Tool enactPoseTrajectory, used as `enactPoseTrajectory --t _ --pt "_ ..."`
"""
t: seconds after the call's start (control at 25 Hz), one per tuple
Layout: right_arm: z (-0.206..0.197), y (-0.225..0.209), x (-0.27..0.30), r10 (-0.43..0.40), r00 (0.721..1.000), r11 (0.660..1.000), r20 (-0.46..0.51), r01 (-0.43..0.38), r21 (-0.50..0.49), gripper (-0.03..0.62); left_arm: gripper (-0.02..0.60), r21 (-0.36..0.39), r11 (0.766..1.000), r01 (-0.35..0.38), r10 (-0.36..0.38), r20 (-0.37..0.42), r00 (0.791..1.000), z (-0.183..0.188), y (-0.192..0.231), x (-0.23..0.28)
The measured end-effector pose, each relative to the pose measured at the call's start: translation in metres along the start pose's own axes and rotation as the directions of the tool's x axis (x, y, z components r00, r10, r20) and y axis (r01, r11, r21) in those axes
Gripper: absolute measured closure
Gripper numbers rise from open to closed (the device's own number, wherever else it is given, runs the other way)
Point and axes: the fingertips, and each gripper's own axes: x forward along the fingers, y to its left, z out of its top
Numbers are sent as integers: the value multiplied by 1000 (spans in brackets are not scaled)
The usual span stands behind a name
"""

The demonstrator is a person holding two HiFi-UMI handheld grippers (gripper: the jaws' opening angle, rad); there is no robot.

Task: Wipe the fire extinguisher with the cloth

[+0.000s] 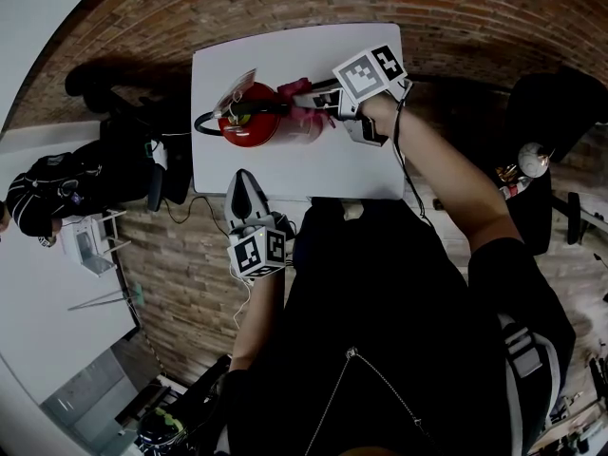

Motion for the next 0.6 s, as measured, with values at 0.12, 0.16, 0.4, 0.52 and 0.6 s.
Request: enactPoseTrajectory --t 0.12,0.16,0.4,0.52,0.6 --pt "3 9 -3 13 1000 1000 11 -13 -11 474 574 2 1000 1 -1 5 1000 2 0 -2" --pt "4 12 -4 16 1000 1000 15 -16 -15 474 574 2 1000 2 -2 6 1000 2 0 -3" --pt "9 27 -9 44 998 998 37 -42 -48 474 574 5 1000 10 -10 11 1000 3 -3 -5" --pt "12 36 -12 76 996 995 51 -73 -61 474 574 6 1000 16 -16 11 1000 3 -4 -5" --pt "14 42 -14 100 993 993 59 -96 -68 474 574 7 1000 20 -20 6 1000 2 -4 -5"
